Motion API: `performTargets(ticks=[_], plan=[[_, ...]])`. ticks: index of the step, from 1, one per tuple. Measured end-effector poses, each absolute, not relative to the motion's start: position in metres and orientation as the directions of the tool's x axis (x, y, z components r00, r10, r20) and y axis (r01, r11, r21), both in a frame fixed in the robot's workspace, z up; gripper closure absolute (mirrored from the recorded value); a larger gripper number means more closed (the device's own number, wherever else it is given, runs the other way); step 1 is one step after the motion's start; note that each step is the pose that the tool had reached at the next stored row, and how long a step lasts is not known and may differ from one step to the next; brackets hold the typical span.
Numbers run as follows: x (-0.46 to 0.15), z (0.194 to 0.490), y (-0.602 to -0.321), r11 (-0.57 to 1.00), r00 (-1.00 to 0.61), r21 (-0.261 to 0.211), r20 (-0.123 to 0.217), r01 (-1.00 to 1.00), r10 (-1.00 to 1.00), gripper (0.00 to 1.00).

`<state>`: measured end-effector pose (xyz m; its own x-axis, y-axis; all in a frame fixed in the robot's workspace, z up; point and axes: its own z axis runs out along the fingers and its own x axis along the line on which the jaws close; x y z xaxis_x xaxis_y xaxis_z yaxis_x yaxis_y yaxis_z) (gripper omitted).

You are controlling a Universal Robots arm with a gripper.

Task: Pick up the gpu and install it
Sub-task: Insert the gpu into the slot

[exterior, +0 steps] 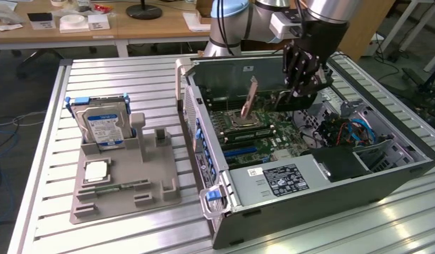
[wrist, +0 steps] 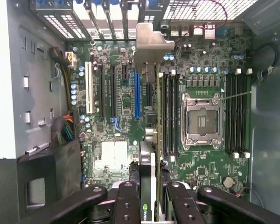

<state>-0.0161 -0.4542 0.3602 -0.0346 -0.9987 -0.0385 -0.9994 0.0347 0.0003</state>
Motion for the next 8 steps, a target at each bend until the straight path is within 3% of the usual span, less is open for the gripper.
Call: performTargets(ticks=[8], plan=[[-0.0213,0.3551,-0.4543,0.034,-0.033,-0.003,-0.038,-0.999,-0.999,0.73]])
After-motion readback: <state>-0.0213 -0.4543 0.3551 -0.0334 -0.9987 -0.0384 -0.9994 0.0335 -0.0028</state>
